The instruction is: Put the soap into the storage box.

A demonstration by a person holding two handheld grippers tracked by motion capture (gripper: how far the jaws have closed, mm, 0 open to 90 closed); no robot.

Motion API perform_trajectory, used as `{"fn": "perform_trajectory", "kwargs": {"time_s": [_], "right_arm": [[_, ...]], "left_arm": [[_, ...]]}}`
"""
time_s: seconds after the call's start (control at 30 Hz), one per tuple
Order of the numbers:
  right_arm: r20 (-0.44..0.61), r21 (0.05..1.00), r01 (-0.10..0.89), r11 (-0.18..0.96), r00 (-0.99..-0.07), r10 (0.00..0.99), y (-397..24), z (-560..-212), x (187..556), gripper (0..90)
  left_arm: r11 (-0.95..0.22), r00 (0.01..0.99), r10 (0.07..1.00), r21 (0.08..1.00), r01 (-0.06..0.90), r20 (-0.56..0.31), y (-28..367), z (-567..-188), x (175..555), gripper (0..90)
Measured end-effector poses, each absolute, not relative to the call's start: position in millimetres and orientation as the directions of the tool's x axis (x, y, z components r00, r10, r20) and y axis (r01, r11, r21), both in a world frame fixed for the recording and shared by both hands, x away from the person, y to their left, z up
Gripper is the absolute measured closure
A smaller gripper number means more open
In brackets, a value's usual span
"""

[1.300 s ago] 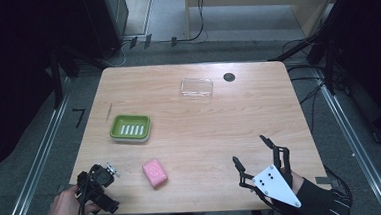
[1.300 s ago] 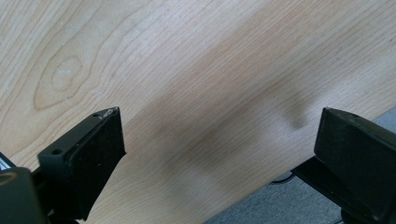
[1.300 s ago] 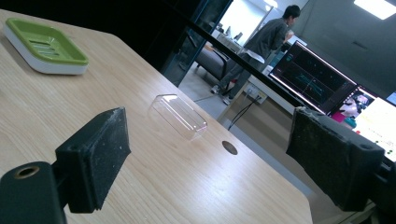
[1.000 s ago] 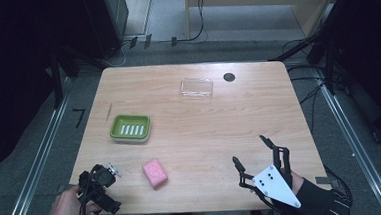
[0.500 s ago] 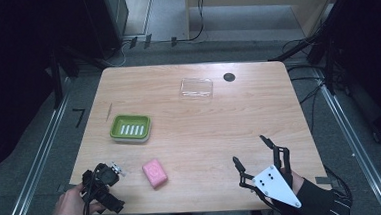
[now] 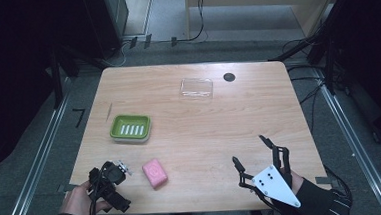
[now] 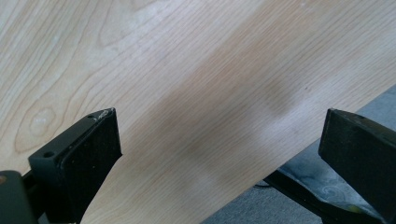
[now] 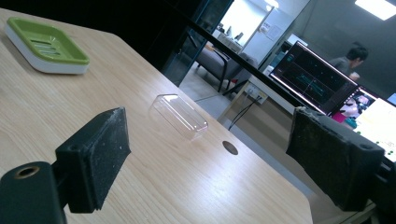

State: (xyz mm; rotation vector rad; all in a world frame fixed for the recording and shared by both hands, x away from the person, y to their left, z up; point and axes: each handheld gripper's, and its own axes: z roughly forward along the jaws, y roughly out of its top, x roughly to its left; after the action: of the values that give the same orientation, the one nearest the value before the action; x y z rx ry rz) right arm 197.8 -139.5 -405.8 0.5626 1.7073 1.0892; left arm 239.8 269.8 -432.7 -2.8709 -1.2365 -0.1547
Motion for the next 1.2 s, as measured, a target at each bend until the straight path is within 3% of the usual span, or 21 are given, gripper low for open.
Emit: {"fn": "perform_trajectory", "kwargs": {"time_s": [1.2], "right_arm": [[-0.489,0.866,-0.116,0.486,-0.397,0.777,-140.0,-405.8,197.4,13.2]], "left_arm": [[-0.753,0.750,0.657,0.029,0.657,0.080,221.6,-427.3,260.7,0.0]]}}
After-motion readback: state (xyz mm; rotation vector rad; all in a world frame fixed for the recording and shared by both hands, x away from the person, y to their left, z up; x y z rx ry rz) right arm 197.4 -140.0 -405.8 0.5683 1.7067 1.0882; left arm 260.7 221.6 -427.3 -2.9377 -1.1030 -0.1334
